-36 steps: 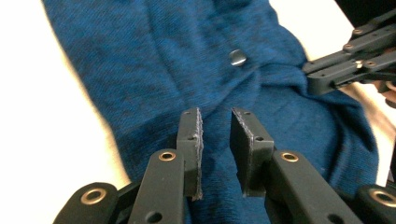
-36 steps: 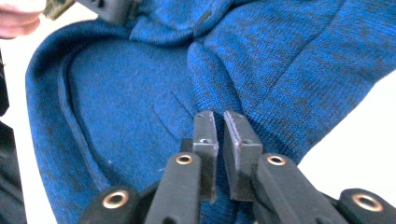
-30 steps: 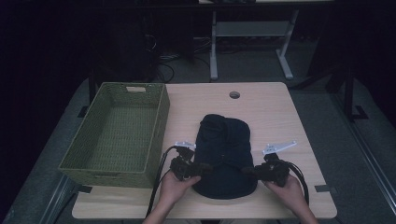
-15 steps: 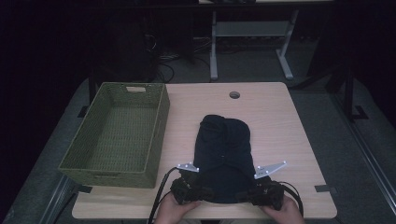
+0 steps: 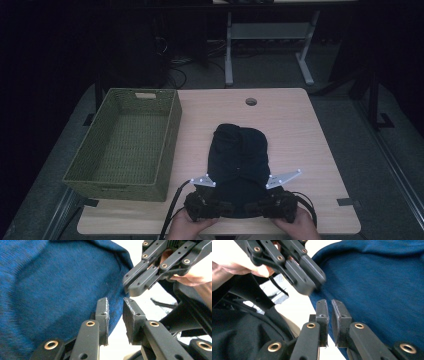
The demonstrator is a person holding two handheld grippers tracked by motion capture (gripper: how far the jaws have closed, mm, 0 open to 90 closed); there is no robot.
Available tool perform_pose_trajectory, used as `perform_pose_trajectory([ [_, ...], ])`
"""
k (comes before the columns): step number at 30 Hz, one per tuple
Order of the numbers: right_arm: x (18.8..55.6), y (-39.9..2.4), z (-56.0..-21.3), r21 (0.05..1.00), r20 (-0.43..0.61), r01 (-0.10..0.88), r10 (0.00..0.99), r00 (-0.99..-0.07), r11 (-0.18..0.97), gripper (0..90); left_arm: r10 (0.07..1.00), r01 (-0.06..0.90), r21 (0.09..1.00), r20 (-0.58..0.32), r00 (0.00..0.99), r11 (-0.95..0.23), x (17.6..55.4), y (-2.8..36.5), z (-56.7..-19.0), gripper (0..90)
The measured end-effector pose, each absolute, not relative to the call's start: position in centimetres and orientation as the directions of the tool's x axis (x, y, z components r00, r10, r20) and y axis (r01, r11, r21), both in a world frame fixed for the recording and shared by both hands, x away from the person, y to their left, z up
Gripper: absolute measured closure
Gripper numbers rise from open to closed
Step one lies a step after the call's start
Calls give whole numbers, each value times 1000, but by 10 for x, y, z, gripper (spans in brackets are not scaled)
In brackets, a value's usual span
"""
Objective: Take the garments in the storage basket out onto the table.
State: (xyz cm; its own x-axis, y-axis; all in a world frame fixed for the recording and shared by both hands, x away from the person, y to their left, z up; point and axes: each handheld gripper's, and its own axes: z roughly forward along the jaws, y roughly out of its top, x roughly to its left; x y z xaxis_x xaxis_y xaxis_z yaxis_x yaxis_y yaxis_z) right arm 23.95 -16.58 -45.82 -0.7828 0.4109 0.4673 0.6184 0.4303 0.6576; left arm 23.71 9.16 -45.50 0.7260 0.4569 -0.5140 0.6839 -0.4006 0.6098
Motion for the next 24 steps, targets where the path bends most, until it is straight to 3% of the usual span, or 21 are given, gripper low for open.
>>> perform_pose_trajectory([
  [5,235,-145,-473,612,459,613,406,-790,500,841,468,699,584,-523,713,-412,231,93,-471,767],
  [9,235,-147,-478,610,481,631,408,-776,479,869,467,700,589,-525,712,-405,230,95,-475,792],
  [14,235,-146,-476,608,479,628,407,-778,485,839,460,687,603,-515,723,-404,232,96,-468,765],
  [18,237,-155,-466,640,473,623,409,-780,449,832,482,684,632,-501,719,-363,238,107,-455,766],
  [24,247,-194,-459,646,458,661,498,-736,382,826,548,706,628,-482,683,-327,245,126,-455,769],
])
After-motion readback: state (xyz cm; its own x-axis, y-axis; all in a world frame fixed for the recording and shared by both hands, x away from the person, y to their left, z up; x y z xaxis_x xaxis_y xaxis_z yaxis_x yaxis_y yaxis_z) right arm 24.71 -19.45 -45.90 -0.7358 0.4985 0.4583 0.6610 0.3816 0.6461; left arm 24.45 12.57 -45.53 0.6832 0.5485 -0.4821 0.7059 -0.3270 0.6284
